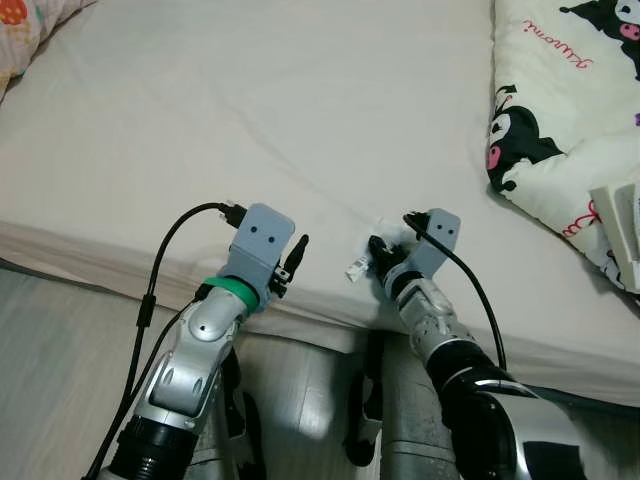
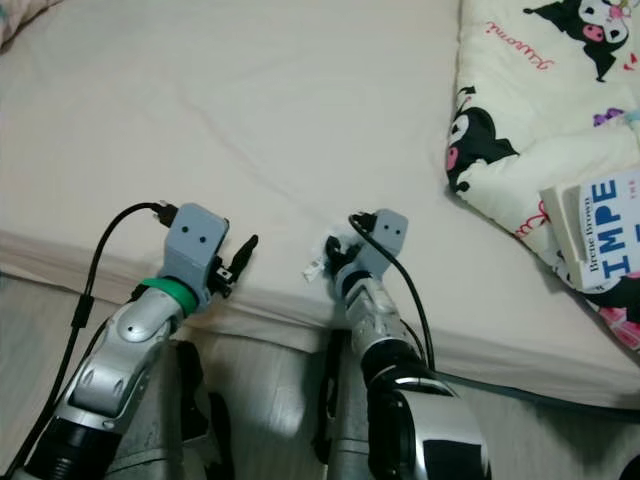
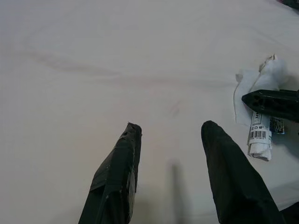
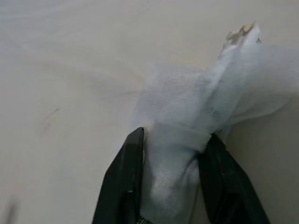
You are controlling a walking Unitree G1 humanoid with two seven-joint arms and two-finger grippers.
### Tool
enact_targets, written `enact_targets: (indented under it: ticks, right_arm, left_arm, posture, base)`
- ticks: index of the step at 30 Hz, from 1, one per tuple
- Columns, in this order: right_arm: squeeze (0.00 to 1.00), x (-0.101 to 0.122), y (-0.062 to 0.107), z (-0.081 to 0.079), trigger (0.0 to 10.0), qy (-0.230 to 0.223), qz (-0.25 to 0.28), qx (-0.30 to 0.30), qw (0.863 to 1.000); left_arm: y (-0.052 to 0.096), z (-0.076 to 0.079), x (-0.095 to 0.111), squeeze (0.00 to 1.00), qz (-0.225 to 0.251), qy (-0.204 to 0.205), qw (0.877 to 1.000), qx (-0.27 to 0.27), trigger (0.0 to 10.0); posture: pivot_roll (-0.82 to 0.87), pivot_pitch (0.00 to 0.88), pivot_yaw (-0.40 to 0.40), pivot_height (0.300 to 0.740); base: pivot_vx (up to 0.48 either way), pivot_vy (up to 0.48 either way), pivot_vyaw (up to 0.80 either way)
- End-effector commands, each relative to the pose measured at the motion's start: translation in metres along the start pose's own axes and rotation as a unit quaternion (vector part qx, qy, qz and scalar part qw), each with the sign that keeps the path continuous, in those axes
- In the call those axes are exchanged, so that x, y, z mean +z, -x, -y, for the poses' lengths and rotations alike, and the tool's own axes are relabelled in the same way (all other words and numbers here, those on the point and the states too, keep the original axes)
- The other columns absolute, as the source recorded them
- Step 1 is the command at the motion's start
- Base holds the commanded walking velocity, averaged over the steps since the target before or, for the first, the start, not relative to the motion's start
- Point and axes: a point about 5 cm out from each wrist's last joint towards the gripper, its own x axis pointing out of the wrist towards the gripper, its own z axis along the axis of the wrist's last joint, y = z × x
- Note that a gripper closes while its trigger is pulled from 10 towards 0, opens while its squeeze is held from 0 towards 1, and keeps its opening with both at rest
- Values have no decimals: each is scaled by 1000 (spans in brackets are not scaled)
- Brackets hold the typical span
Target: Clean up the room
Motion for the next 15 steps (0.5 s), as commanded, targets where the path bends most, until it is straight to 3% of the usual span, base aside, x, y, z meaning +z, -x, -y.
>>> enact_targets:
  ticks: [1,8,15]
  right_arm:
    - [0,-27,7,8,0,-19,-60,-19,998]
    - [0,-28,7,6,0,-23,-54,-9,998]
    - [0,-38,12,6,0,-30,-40,14,999]
  left_arm:
    - [1,2,-7,0,-18,9,1000,-1,10000]
    - [-6,0,-7,0,-16,10,1000,3,10000]
    - [0,-9,-11,0,-26,17,999,13,10000]
  posture:
    - [71,346,67,580]
    - [38,292,56,580]
    - [-8,244,55,580]
  base:
    - [0,0,0]
    - [0,0,0]
    - [0,0,0]
